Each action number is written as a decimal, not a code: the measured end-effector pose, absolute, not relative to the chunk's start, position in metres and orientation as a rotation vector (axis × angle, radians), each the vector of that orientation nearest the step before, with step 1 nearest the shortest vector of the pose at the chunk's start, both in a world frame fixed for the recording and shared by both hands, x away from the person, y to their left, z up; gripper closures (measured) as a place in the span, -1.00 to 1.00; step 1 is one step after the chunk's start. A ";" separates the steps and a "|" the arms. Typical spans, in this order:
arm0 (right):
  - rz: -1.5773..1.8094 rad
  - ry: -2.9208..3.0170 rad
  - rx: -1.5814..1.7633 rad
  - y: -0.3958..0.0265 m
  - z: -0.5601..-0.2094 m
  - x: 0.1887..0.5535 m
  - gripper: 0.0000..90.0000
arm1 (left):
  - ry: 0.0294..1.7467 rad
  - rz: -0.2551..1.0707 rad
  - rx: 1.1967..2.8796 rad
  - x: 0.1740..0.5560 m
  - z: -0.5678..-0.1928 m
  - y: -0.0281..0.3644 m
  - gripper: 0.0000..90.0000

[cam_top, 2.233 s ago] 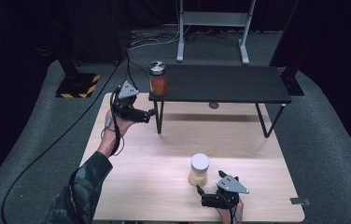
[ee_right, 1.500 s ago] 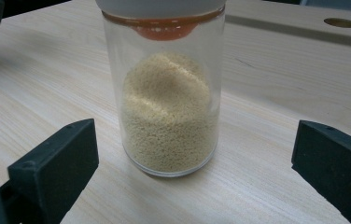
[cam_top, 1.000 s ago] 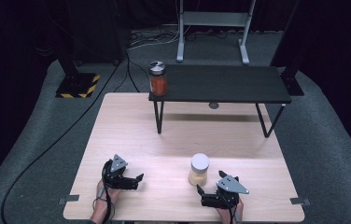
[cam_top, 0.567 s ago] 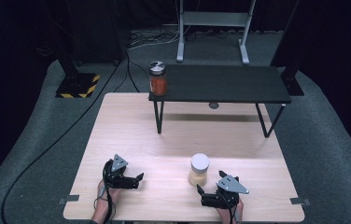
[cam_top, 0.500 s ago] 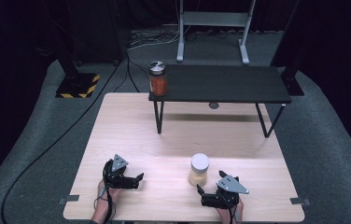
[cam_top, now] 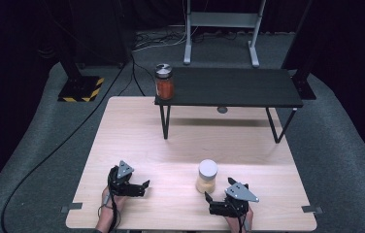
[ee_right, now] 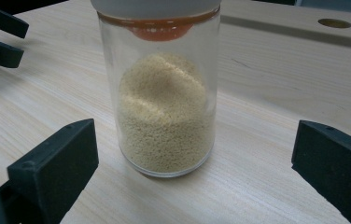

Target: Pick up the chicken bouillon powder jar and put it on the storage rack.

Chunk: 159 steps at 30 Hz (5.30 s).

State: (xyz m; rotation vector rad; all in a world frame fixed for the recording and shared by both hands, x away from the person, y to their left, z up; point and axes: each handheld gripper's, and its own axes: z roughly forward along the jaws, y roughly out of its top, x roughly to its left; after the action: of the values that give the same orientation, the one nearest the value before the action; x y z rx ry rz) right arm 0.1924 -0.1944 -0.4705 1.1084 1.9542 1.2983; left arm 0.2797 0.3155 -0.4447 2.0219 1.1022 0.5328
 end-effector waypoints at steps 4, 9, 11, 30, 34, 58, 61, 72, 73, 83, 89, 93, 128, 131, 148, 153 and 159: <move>1.295 1.946 1.109 -0.193 -0.471 0.191 -1.00 | 1.105 0.539 2.037 0.280 -0.444 0.312 -0.99; 1.279 1.922 1.104 -0.190 -0.472 0.187 -1.00 | 1.095 0.551 2.072 0.282 -0.442 0.307 -0.99; 1.270 1.919 1.101 -0.188 -0.472 0.187 -1.00 | 1.089 0.552 2.087 0.283 -0.441 0.306 -0.99; 1.326 1.809 1.037 -0.167 -0.457 0.196 -1.00 | 1.086 0.559 2.106 0.284 -0.440 0.302 -0.99; 1.331 1.819 1.017 -0.163 -0.455 0.205 -1.00 | 1.085 0.559 2.105 0.284 -0.440 0.302 -0.99; 1.404 1.847 0.949 -0.165 -0.461 0.219 -0.28 | 1.082 0.562 2.105 0.283 -0.440 0.303 -0.99; 1.405 1.845 0.950 -0.165 -0.461 0.219 -0.27 | 1.083 0.565 2.103 0.282 -0.440 0.302 -0.99; 1.404 1.844 0.956 -0.165 -0.460 0.218 -0.26 | 1.083 0.571 2.106 0.282 -0.441 0.301 -0.98; 1.408 1.843 0.963 -0.166 -0.460 0.218 -0.26 | 1.085 0.572 2.105 0.281 -0.441 0.300 -0.98; 1.420 1.819 0.983 -0.172 -0.454 0.216 -0.26 | 1.082 0.585 2.110 0.280 -0.441 0.299 -0.97; 1.415 1.804 0.992 -0.177 -0.448 0.215 -0.26 | 1.086 0.594 2.109 0.279 -0.441 0.298 -0.97; 1.401 1.797 1.001 -0.180 -0.444 0.215 -0.26 | 1.086 0.596 2.109 0.279 -0.441 0.298 -0.98; 1.276 1.673 1.091 -0.224 -0.421 0.203 -0.26 | 1.091 0.623 2.110 0.276 -0.441 0.294 -0.99; 1.265 1.655 1.100 -0.229 -0.418 0.202 -0.26 | 1.090 0.628 2.110 0.276 -0.441 0.294 -0.99; 1.215 1.566 1.151 -0.256 -0.408 0.190 -0.26 | 1.086 0.645 2.107 0.273 -0.442 0.292 -0.99; 1.195 1.558 1.161 -0.260 -0.407 0.189 -0.26 | 1.083 0.650 2.110 0.273 -0.442 0.291 -0.99; 1.179 1.542 1.172 -0.266 -0.404 0.187 -0.26 | 1.082 0.652 2.109 0.273 -0.442 0.291 -0.99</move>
State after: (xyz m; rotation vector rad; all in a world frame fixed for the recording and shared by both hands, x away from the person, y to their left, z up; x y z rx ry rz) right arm 0.1873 -0.2665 -0.4043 1.1719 1.5423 1.1795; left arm 0.2726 0.2910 -0.4424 2.1094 1.0823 0.6515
